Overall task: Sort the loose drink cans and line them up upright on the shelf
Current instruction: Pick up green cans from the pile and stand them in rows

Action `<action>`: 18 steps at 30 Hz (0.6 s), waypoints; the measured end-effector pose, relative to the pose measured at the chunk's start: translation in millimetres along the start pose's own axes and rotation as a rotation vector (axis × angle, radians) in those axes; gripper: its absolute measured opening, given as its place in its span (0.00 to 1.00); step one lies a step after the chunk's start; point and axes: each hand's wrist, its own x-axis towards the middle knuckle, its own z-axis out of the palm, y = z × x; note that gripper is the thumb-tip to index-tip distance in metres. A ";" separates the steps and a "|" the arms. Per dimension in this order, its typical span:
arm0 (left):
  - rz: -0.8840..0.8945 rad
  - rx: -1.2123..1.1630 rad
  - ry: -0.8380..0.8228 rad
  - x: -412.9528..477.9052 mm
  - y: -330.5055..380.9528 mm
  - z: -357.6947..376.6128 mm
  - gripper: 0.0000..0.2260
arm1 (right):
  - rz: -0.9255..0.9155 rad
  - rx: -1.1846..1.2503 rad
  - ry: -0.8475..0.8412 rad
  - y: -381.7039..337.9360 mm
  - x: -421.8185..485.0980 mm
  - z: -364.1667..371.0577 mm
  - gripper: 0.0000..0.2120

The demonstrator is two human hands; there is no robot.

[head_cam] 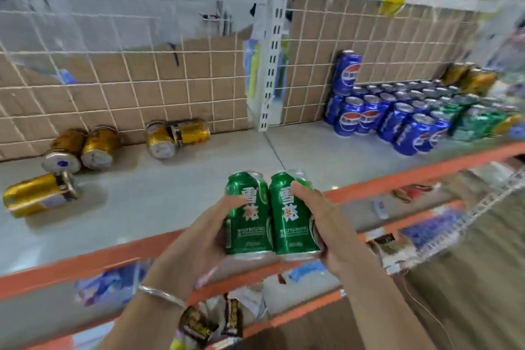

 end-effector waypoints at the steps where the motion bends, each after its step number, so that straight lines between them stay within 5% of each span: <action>1: -0.012 0.037 -0.020 7.2 -7.9 9.8 0.21 | -0.006 0.008 0.035 0.7 -7.4 -17.5 0.37; 7: -0.052 0.173 -0.128 36.1 -40.0 95.9 0.06 | -0.039 0.057 0.206 1.8 -41.2 -108.7 0.32; 12: -0.126 0.157 -0.302 76.1 -47.0 142.3 0.21 | -0.052 0.170 0.355 -3.8 -35.4 -160.5 0.25; 18: -0.076 0.150 -0.344 147.6 -42.1 192.5 0.14 | -0.040 0.177 0.437 -30.3 5.6 -219.7 0.16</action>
